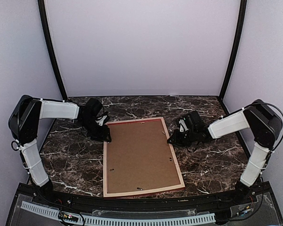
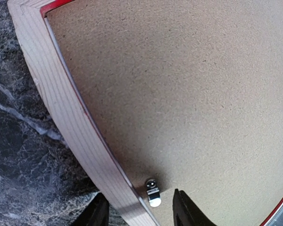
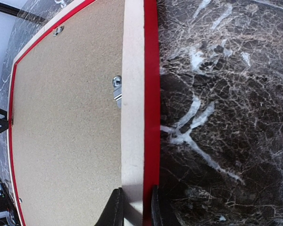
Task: Put the photo into the frame
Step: Press the fastener onto the backboard.
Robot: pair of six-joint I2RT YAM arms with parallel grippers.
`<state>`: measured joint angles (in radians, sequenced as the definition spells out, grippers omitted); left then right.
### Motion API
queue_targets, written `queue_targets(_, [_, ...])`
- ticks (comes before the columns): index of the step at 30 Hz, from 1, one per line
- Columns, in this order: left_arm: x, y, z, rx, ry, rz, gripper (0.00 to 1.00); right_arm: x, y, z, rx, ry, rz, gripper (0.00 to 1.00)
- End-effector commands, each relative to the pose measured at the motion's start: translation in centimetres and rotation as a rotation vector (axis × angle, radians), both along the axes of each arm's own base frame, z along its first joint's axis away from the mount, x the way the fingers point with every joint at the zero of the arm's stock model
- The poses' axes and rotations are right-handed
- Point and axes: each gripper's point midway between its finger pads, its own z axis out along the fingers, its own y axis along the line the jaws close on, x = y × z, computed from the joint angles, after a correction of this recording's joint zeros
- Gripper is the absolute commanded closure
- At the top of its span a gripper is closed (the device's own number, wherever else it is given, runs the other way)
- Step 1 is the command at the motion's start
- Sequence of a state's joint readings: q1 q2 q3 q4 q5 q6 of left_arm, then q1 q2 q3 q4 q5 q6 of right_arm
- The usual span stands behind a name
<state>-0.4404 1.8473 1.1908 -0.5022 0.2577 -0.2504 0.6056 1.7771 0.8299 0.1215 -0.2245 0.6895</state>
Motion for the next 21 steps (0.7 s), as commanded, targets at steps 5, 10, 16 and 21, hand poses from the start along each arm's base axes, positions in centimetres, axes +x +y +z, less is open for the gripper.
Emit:
queue_targets(5, [0.8,-0.5,1.6,-0.029,-0.043,-0.009,0.49,-5.3,-2.7,-6.4,-0.122,0.261,0.002,1.0])
queue_targets(10, [0.6,0.2,0.4,0.019,-0.027,-0.009,0.49,-5.2,-2.7,-6.4,-0.123,0.26,0.004,1.0])
queue_targets(16, [0.0,0.7,-0.6,0.091,-0.02,-0.034,0.52,-5.3,-2.7,-6.6,-0.12,0.264,0.003,1.0])
queue_targets(21, [-0.5,0.9,-1.4,0.149,-0.013,-0.05,0.57,-5.4,-2.7,-6.7,-0.12,0.266,0.002,1.0])
